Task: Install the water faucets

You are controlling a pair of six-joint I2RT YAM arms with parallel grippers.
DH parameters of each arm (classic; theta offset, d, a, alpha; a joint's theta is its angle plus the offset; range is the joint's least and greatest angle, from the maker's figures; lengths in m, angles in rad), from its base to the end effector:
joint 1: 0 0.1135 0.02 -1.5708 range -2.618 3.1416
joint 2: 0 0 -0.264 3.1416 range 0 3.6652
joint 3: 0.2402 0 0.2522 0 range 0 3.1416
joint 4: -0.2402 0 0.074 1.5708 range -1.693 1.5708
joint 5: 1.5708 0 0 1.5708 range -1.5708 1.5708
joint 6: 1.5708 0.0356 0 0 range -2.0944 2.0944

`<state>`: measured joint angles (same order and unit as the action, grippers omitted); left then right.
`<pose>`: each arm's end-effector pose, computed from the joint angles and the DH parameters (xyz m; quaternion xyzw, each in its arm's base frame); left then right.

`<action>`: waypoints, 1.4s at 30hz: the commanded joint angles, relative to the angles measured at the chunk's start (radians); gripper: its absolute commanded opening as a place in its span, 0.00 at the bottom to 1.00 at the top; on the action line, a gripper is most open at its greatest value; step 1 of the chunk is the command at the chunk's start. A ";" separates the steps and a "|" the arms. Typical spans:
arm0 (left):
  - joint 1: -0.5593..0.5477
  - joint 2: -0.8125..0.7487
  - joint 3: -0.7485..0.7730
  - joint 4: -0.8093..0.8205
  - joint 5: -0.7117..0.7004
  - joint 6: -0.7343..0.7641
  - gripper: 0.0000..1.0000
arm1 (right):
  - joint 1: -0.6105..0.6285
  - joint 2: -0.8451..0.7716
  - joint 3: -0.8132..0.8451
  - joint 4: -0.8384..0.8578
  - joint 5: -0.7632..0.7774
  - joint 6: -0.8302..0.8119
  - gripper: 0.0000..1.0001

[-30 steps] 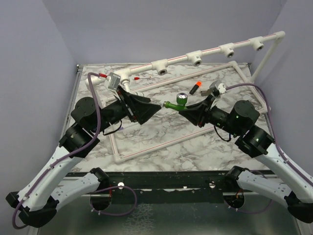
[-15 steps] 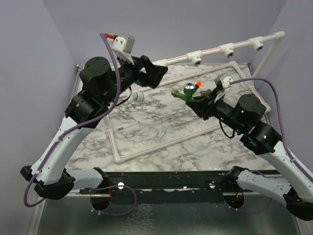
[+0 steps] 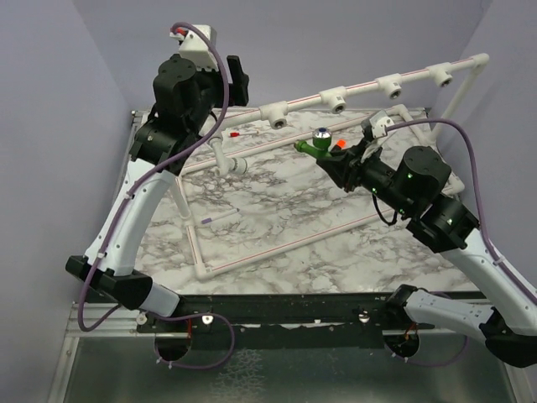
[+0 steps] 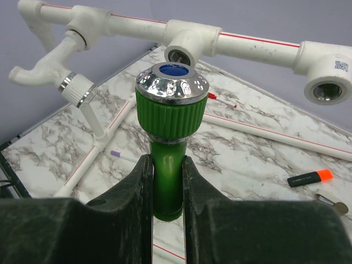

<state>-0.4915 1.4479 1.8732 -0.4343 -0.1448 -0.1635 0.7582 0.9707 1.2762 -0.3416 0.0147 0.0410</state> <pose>0.2627 -0.1348 0.5302 0.0654 0.7072 -0.1772 0.6813 0.1427 0.1344 0.4583 -0.2478 0.6757 0.2652 0.6416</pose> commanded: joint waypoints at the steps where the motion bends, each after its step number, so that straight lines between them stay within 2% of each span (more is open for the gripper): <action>1: 0.063 0.024 -0.011 0.033 -0.070 -0.012 0.89 | -0.002 0.010 0.017 0.041 0.041 -0.032 0.00; 10: 0.091 0.059 -0.030 0.016 -0.229 0.016 0.89 | 0.052 -0.009 -0.085 0.200 0.219 -0.078 0.01; 15: 0.094 0.081 -0.040 -0.013 -0.277 0.025 0.89 | 0.253 0.016 -0.137 0.341 0.462 -0.221 0.01; 17: 0.096 0.091 -0.048 -0.015 -0.298 0.029 0.89 | 0.288 0.021 -0.162 0.412 0.507 -0.259 0.01; 25: 0.099 0.122 -0.087 -0.014 -0.337 0.043 0.90 | 0.312 0.060 -0.224 0.563 0.590 -0.319 0.01; 30: 0.099 0.117 -0.113 -0.012 -0.345 0.036 0.90 | 0.316 0.074 -0.254 0.633 0.585 -0.349 0.01; 42: 0.099 0.100 -0.167 -0.013 -0.321 0.049 0.90 | 0.317 0.136 -0.262 0.708 0.577 -0.374 0.00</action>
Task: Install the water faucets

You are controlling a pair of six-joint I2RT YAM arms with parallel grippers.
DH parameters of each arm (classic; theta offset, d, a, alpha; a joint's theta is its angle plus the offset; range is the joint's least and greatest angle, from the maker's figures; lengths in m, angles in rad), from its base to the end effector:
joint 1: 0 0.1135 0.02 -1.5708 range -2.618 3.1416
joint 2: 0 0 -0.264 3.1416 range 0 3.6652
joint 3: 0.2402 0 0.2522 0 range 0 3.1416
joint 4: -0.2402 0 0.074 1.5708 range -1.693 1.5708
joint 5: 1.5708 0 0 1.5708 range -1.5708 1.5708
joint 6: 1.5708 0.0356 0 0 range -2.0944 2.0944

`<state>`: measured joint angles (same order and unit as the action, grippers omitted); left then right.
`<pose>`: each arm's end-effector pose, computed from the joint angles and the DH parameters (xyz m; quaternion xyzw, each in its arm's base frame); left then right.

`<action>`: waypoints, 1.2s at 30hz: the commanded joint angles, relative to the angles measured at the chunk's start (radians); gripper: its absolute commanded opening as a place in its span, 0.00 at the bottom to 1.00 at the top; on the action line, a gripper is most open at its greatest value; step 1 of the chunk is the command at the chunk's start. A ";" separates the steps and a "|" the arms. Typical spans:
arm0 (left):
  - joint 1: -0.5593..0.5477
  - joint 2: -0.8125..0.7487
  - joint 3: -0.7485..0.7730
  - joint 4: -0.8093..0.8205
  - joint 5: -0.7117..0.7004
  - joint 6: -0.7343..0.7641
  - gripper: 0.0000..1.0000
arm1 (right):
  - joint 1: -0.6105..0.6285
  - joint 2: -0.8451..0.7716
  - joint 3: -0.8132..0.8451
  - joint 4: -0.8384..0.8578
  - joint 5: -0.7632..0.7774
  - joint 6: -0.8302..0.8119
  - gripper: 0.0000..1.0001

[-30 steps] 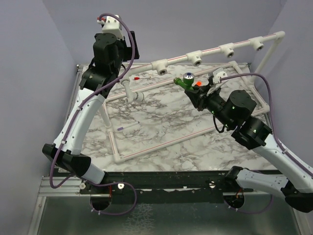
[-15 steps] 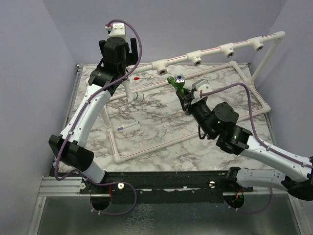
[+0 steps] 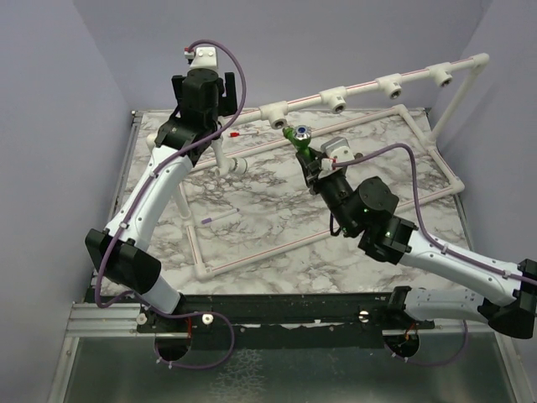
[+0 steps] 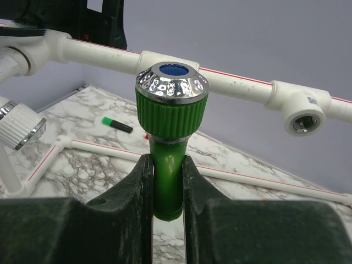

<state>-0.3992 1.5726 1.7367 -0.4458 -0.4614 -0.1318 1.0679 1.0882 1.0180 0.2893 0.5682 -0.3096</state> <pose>0.3324 -0.1230 0.4473 -0.0324 0.7896 0.0229 0.6124 0.1361 0.2077 0.4126 -0.2128 0.6026 0.1143 0.7606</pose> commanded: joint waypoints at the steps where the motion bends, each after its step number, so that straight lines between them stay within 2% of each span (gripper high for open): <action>1: 0.007 -0.025 -0.033 -0.002 -0.001 0.018 0.90 | 0.007 0.024 -0.004 0.087 0.027 -0.029 0.01; 5: 0.007 -0.026 -0.035 -0.003 0.001 0.013 0.90 | 0.008 0.040 -0.010 0.126 0.032 -0.042 0.01; 11: 0.007 -0.031 -0.045 -0.005 0.004 0.004 0.90 | 0.051 0.061 -0.052 0.256 0.152 -0.098 0.01; 19: 0.007 -0.031 -0.043 -0.010 0.008 0.003 0.90 | 0.096 0.087 -0.080 0.356 0.230 -0.123 0.01; 36: 0.007 -0.029 -0.048 -0.019 0.017 0.006 0.90 | 0.111 0.161 -0.045 0.444 0.241 -0.175 0.01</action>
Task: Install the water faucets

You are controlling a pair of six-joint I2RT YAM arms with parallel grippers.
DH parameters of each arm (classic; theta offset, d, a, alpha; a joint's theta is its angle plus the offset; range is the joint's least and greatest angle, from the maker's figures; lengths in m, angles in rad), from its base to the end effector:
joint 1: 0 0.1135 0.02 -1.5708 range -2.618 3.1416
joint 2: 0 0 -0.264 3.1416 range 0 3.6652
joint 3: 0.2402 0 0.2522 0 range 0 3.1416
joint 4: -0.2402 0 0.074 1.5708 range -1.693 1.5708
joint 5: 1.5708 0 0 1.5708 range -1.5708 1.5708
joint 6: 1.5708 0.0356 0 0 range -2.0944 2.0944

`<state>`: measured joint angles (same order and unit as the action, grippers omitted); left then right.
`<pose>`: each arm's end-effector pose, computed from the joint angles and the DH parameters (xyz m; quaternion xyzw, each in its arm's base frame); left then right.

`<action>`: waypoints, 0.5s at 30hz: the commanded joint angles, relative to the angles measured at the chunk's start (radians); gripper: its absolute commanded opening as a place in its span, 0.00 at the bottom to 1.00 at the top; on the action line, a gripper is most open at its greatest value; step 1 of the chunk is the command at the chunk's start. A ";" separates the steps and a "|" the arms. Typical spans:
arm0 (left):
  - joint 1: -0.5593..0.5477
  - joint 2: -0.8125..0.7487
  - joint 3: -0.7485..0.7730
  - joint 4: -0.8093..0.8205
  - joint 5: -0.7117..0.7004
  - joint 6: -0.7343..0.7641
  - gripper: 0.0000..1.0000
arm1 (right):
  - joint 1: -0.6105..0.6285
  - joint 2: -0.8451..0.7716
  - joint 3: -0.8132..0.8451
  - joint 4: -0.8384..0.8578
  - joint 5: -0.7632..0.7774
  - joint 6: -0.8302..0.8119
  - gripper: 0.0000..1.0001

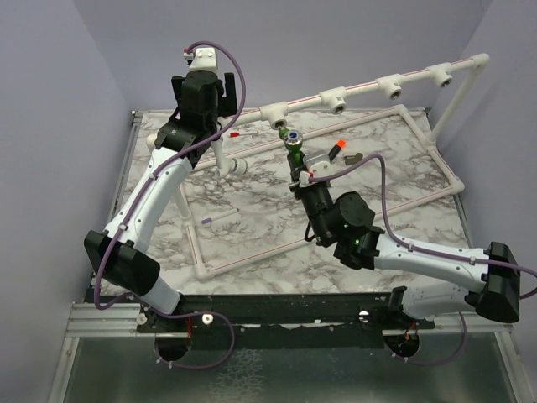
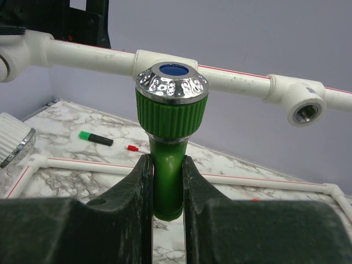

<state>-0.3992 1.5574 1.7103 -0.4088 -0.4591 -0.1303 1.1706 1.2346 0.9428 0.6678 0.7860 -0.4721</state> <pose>0.3304 -0.1222 0.4473 -0.0345 0.7825 0.0181 0.6215 0.1311 0.2453 0.3861 -0.1647 0.5858 0.0589 0.7914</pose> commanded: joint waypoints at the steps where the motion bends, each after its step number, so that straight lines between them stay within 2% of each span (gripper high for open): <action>1: 0.007 -0.014 -0.022 -0.056 0.014 0.004 0.90 | 0.009 0.018 0.032 0.069 0.022 -0.014 0.01; 15: 0.007 -0.011 -0.026 -0.056 0.016 0.010 0.90 | 0.008 0.046 0.052 0.109 0.018 -0.049 0.00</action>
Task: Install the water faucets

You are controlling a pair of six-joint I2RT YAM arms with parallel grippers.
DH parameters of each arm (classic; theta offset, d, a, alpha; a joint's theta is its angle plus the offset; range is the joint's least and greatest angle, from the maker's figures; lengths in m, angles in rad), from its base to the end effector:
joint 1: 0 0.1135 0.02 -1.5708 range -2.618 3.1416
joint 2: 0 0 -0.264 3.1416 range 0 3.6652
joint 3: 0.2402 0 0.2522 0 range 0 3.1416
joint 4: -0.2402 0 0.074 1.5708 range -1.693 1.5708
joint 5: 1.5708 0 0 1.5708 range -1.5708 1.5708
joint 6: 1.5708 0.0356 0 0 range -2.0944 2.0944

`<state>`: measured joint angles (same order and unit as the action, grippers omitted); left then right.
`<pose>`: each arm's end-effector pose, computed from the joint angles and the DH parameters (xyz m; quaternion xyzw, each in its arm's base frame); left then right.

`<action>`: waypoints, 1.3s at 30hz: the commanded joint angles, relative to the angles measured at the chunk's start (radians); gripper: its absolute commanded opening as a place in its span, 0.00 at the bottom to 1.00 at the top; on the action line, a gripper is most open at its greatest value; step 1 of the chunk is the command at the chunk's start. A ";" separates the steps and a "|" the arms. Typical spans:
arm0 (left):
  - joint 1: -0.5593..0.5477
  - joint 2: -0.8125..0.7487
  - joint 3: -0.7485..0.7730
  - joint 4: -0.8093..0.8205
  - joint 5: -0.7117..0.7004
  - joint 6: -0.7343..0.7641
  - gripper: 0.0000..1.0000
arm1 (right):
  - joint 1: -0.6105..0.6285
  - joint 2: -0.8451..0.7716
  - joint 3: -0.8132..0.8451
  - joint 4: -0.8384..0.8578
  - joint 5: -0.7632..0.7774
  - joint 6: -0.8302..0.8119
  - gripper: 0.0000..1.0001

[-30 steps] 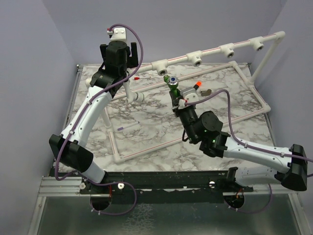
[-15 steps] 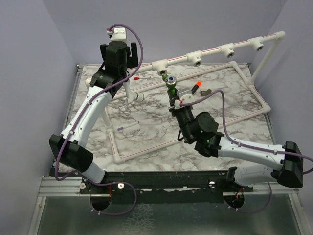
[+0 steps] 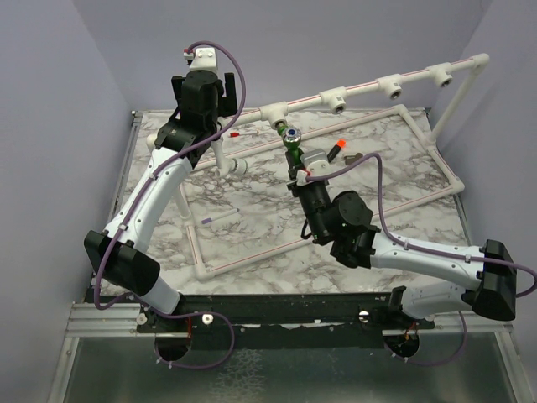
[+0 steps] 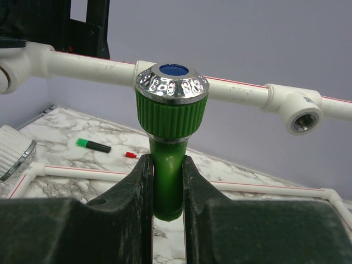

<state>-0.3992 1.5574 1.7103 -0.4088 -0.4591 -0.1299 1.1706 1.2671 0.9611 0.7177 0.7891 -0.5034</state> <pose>0.3304 -0.1222 0.4473 -0.0343 0.7825 0.0182 0.6215 0.1337 0.2513 0.3885 -0.1601 0.5774 0.0540 0.7988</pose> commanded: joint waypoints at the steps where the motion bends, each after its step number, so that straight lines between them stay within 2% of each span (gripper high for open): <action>1: 0.007 -0.011 -0.025 -0.056 0.017 0.009 0.90 | 0.009 0.018 0.037 0.059 0.015 -0.020 0.01; 16: 0.007 -0.016 -0.033 -0.056 0.013 0.013 0.90 | 0.008 0.032 0.041 0.055 0.025 -0.016 0.01; 39: 0.006 -0.012 -0.029 -0.056 0.013 0.018 0.90 | 0.009 0.087 0.039 0.108 0.011 -0.141 0.01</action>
<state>-0.3992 1.5558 1.7069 -0.4038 -0.4580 -0.1291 1.1725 1.3293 0.9771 0.7841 0.7994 -0.6006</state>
